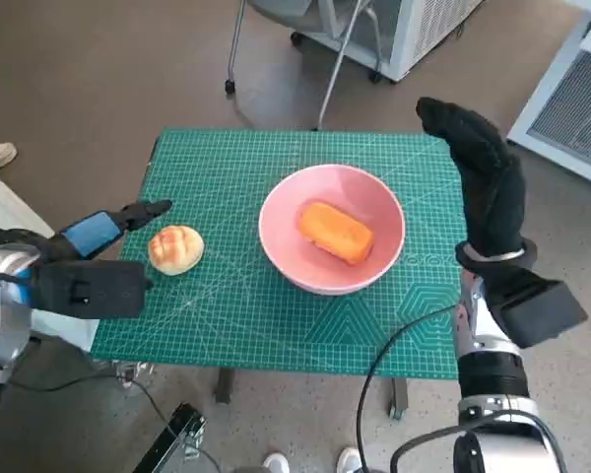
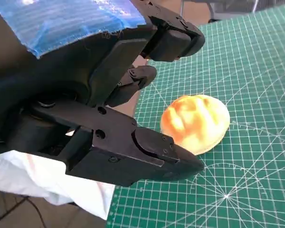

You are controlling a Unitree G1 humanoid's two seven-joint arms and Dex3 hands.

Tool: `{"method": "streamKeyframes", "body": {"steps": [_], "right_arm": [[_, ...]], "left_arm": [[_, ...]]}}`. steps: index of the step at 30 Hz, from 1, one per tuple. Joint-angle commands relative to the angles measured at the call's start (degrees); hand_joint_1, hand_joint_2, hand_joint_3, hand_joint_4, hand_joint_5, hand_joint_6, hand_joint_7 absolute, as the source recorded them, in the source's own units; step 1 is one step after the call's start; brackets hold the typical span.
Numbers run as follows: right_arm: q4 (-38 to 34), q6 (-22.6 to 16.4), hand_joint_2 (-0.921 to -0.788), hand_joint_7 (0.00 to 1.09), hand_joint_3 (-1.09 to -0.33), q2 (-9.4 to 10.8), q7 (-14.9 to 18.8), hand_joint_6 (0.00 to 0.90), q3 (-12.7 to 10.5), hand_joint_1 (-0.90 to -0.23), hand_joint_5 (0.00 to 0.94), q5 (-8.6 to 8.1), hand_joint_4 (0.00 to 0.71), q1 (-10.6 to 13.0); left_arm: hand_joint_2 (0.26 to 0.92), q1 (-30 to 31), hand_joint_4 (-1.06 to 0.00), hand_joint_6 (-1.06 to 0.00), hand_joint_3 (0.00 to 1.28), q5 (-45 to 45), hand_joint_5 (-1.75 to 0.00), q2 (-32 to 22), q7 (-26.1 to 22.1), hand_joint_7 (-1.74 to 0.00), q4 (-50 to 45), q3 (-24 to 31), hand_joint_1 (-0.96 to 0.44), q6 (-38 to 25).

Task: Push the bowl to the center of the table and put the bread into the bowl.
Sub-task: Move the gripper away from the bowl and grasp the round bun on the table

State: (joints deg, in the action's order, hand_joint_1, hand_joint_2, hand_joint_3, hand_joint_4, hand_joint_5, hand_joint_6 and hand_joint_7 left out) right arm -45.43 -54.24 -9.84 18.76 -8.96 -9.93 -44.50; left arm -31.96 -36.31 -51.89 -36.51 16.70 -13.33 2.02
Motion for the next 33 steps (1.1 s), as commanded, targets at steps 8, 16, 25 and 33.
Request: {"method": "streamKeyframes", "body": {"steps": [8,16,25,33], "right_arm": [[1.0,1.1,-0.908,0.94,-0.659,-0.8,-0.6,0.151,-0.1,-0.438,0.009,0.60,0.464,1.7],[1.6,1.8,-0.899,0.94,-0.675,-0.8,-0.8,0.152,0.0,-0.438,0.008,0.66,0.462,2.0],[2.0,1.9,-0.905,0.94,-0.662,-0.5,-1.0,0.152,0.1,-0.444,0.010,0.83,0.465,2.3],[2.1,1.9,-0.913,0.93,-0.647,-0.4,-0.5,0.153,0.0,-0.446,0.010,0.10,0.465,2.6]], "left_arm": [[0.810,-5.6,-0.04,-0.20,0.00,-5.6,-0.01,4.4,5.1,-0.01,10.1,-5.8,0.06,2.0],[0.825,-9.7,-0.14,-0.28,0.01,-8.3,-0.02,8.1,8.9,-0.03,18.5,-9.3,0.03,3.3],[0.891,-13.3,-0.41,-0.56,0.03,-10.7,-0.03,11.3,12.9,-0.08,27.0,-13.3,0.06,6.0],[0.919,-15.1,-0.59,-0.59,0.13,-11.7,-1.15,11.9,18.5,-0.98,31.9,-15.4,0.01,10.6]]}}
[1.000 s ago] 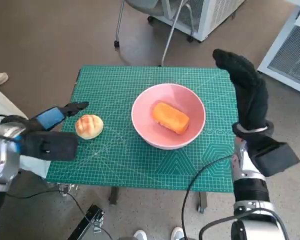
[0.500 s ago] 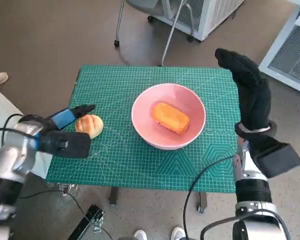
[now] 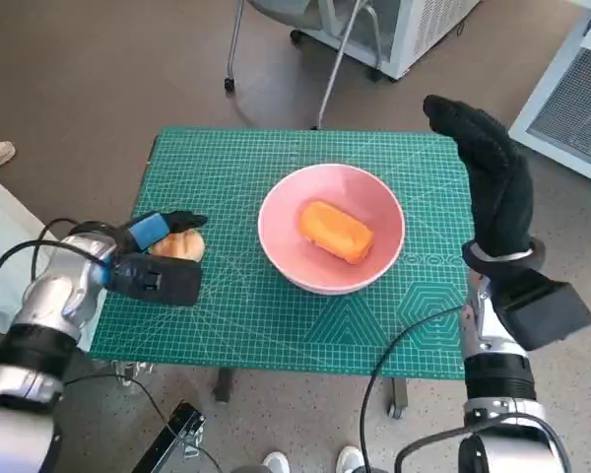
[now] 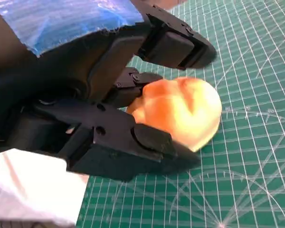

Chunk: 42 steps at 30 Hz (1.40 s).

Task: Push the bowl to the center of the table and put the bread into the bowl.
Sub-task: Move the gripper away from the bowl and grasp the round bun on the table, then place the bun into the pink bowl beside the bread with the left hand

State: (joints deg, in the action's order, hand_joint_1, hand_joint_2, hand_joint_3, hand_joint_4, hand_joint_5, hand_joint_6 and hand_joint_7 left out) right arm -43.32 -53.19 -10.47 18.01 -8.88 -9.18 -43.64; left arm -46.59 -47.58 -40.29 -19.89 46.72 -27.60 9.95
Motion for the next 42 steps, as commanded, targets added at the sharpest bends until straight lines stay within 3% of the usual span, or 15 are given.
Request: {"method": "streamKeyframes", "body": {"steps": [1,5,22,31,42], "right_arm": [[0.1,0.9,-0.914,0.93,-0.644,0.2,0.3,0.153,-0.1,-0.448,0.010,-0.75,0.465,1.8],[0.4,1.0,-0.919,0.93,-0.634,0.4,0.5,0.154,-0.1,-0.454,0.010,-1.08,0.464,2.1],[-0.1,0.9,-0.921,0.93,-0.631,0.9,0.3,0.155,0.0,-0.453,0.011,-1.37,0.466,1.8],[-0.1,0.7,-0.919,0.93,-0.636,1.1,0.3,0.156,-0.1,-0.447,0.011,-1.59,0.466,1.8],[-0.2,0.6,-0.921,0.93,-0.632,1.1,-0.1,0.157,-0.2,-0.452,0.010,-1.14,0.466,1.7]], "left_arm": [[0.919,-0.5,-0.59,-0.60,0.13,-0.2,-1.24,0.3,2.6,-1.00,2.2,-1.1,0.01,3.3],[0.920,-0.9,-0.59,-0.67,0.10,0.7,-1.37,-0.1,4.1,-0.98,3.1,-0.7,0.00,5.0],[0.918,-3.8,-0.65,-0.66,0.08,5.9,-1.29,-4.2,1.4,-1.06,-7.3,7.1,0.00,3.1],[0.920,-2.6,-0.71,-0.64,0.05,9.3,-1.15,-4.9,-0.3,-1.15,-24.7,14.4,0.00,-2.4],[0.918,-1.8,-0.69,-0.68,0.05,12.3,-1.17,-1.6,-1.4,-1.11,-42.8,19.3,0.00,-8.1]]}}
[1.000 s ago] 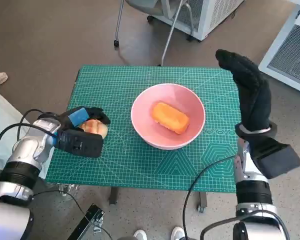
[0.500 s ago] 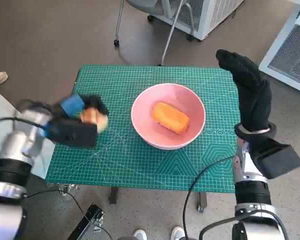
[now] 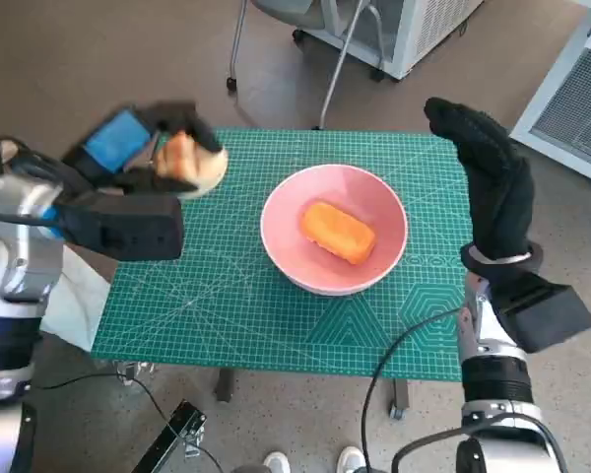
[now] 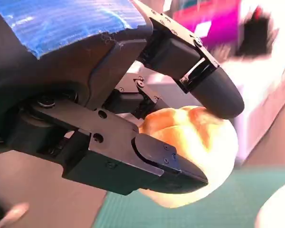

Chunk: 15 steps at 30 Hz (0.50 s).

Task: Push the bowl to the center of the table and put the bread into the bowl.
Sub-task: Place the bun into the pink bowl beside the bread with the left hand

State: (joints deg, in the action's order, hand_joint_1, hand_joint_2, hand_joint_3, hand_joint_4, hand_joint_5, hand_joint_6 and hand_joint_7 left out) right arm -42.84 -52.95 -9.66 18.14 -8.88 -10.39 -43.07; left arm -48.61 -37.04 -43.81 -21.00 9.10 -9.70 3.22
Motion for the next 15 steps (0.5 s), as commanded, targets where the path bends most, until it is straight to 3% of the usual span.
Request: {"method": "streamKeyframes", "body": {"steps": [1,15], "right_arm": [[-0.7,0.4,-0.921,0.93,-0.631,0.3,-0.3,0.157,-0.2,-0.452,0.010,0.13,0.466,1.2],[-1.0,0.0,-0.920,0.92,-0.634,0.5,-1.0,0.159,-0.2,-0.448,0.010,0.72,0.466,1.1]], "left_arm": [[0.918,0.2,-0.68,-0.68,0.05,2.0,-1.17,2.5,0.1,-1.11,-6.0,1.5,0.00,-1.3],[0.920,-2.3,-0.65,-0.71,0.05,0.5,-1.21,12.2,5.5,-1.08,-1.6,-5.2,0.00,6.0]]}}
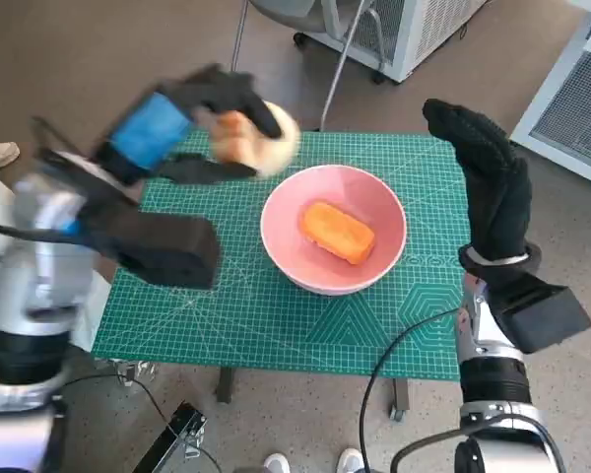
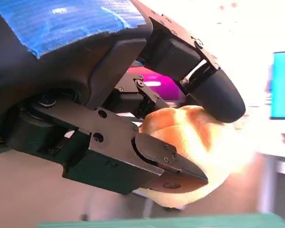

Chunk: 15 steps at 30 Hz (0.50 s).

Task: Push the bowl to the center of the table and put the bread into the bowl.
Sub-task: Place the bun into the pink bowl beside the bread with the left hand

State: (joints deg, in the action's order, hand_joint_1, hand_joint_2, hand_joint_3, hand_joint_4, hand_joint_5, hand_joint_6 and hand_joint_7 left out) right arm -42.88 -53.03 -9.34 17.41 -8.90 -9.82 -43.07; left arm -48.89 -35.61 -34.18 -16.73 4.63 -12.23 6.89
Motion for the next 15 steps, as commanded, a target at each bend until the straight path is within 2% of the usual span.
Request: {"method": "streamKeyframes", "body": {"steps": [1,10,15], "right_arm": [[-1.0,0.1,-0.920,0.92,-0.634,0.2,-0.2,0.159,-0.2,-0.449,0.010,0.11,0.466,1.0],[-0.3,-0.1,-0.921,0.92,-0.630,0.4,0.6,0.160,-0.2,-0.460,0.011,-0.84,0.469,1.5],[0.5,0.2,-0.921,0.92,-0.625,0.2,1.1,0.161,-0.2,-0.461,0.016,-1.39,0.478,1.9]], "left_arm": [[0.920,-2.2,-0.65,-0.70,0.05,-1.3,-1.20,3.0,1.4,-1.10,3.8,-3.3,0.00,3.0],[0.920,-2.3,-0.64,-0.64,0.08,-5.7,-1.13,7.7,2.0,-1.24,10.4,-9.5,0.00,4.9],[0.916,-1.6,-0.65,-0.66,0.07,-6.1,-1.19,9.7,-0.2,-1.16,12.5,-11.5,0.00,3.6]]}}
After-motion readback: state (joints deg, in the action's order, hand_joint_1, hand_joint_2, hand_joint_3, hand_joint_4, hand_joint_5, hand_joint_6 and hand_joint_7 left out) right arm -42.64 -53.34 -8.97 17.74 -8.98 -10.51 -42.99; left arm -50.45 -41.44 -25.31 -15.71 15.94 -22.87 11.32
